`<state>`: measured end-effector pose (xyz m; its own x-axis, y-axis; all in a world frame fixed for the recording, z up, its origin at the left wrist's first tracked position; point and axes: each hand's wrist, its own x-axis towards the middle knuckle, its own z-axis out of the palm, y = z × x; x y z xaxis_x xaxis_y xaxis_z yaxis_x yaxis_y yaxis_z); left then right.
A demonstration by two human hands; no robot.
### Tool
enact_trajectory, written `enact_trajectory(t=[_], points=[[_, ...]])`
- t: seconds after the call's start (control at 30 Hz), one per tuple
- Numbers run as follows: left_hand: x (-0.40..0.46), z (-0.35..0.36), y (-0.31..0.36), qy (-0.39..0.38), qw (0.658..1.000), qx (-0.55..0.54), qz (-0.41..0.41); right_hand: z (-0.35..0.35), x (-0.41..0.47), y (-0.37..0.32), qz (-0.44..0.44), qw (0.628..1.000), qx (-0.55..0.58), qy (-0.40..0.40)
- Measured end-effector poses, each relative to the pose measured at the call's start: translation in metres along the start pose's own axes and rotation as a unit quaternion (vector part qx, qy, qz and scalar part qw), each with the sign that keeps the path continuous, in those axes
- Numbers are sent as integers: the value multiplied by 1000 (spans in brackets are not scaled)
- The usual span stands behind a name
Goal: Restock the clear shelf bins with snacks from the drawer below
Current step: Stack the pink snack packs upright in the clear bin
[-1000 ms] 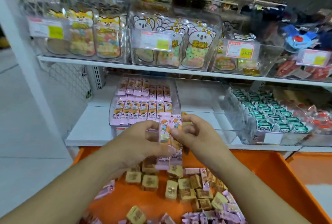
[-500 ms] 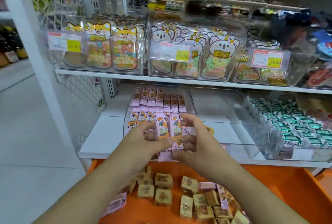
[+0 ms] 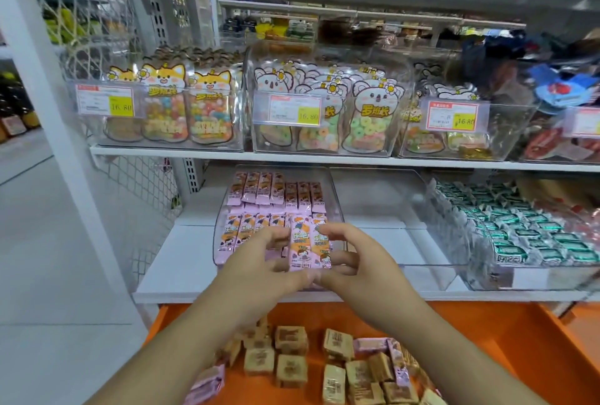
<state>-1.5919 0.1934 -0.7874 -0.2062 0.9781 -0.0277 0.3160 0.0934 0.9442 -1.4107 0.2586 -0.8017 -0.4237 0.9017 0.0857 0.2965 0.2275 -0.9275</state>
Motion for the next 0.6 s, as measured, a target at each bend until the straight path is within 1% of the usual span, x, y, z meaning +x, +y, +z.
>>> enact_trajectory(t=[0.1, 0.2, 0.3, 0.37, 0.43, 0.53, 0.6], points=[[3, -5, -3, -37, 999, 25, 9, -4, 3, 1, 25, 999, 20, -28], [10, -7, -4, -18, 995, 91, 42, -5, 9, 3, 19, 999, -12, -39], [21, -6, -4, 4, 986, 144, 83, -8, 26, 7, 5, 999, -48, -8], [36, -7, -4, 28, 968, 220, 115, -11, 41, 9, -30, 994, -103, 15], [55, -10, -3, 48, 950, 280, 129, -15, 60, 8, -74, 979, -188, 25], [95, -15, -3, 54, 928, 338, 146, -22, 97, 4, -102, 958, -267, 9], [127, -17, -7, 52, 906, 388, 163, -25, 126, 7, -117, 944, -307, 3]])
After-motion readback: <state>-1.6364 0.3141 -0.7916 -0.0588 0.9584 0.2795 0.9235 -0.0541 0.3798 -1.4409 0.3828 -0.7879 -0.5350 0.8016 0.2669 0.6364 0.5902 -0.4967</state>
